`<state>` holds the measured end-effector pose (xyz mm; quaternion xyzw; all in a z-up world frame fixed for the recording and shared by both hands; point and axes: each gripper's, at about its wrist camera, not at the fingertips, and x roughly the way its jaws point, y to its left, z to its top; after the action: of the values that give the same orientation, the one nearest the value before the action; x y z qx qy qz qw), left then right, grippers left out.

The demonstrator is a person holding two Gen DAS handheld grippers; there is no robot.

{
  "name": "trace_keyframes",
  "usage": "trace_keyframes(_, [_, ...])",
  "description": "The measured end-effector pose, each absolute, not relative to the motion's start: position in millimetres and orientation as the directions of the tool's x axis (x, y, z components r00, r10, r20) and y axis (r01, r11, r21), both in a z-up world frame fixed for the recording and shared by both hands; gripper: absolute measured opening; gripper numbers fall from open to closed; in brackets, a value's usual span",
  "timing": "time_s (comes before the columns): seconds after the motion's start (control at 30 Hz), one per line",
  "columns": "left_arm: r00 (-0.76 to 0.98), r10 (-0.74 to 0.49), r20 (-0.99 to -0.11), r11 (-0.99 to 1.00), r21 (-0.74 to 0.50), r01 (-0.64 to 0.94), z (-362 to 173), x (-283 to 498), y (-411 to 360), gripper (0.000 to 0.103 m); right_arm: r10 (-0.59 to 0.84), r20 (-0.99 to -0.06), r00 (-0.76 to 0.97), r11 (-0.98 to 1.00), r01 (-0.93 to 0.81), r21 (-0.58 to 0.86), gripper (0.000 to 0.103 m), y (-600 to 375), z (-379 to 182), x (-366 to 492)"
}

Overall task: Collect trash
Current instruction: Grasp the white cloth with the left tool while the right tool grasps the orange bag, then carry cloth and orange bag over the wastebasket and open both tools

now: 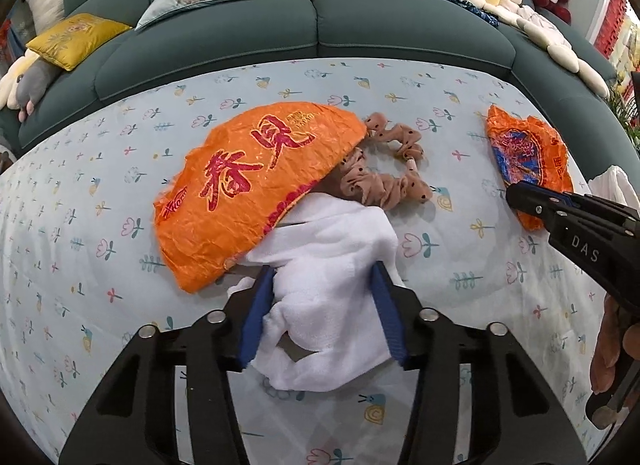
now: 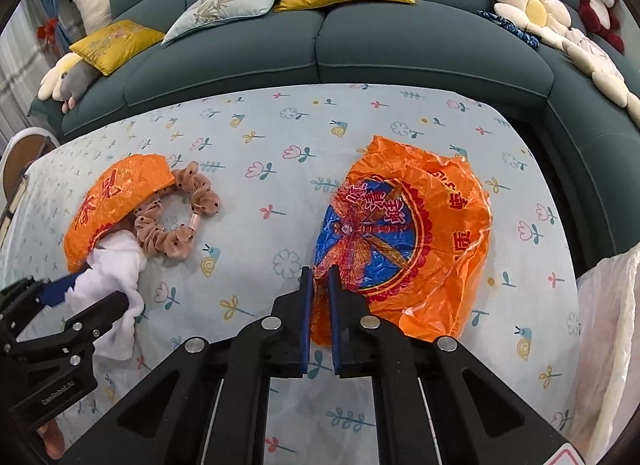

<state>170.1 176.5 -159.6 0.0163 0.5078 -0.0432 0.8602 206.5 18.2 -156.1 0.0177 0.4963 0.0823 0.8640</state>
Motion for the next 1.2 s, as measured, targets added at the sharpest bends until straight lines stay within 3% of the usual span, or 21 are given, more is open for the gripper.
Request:
trace_keyframes(0.13, [0.471,-0.082,-0.878,0.995,-0.043,0.092,-157.8,166.2,176.9,0.024,0.163,-0.853,0.496,0.986,-0.121,0.119,0.004,15.4,-155.3,203.5])
trace_keyframes(0.23, [0.473,-0.098,-0.876,0.994,-0.061,0.095,-152.5,164.6,176.7,0.016,0.167,-0.845,0.508,0.985,-0.121,0.122,0.003,11.5,-149.9,196.9])
trace_keyframes(0.73, [0.533,-0.24,-0.811,0.968,-0.162,0.189,-101.9,141.7,146.2,0.012,0.234,-0.754,0.614,0.971,-0.106,0.215,0.002,-23.9,-94.2,147.1])
trace_keyframes(1.2, [0.561,-0.37,-0.74,0.915,-0.185,0.359,-51.9,124.3,68.9,0.012,0.205,-0.643,0.738,0.947,0.016,0.32,0.002,-108.4,-39.8,97.5])
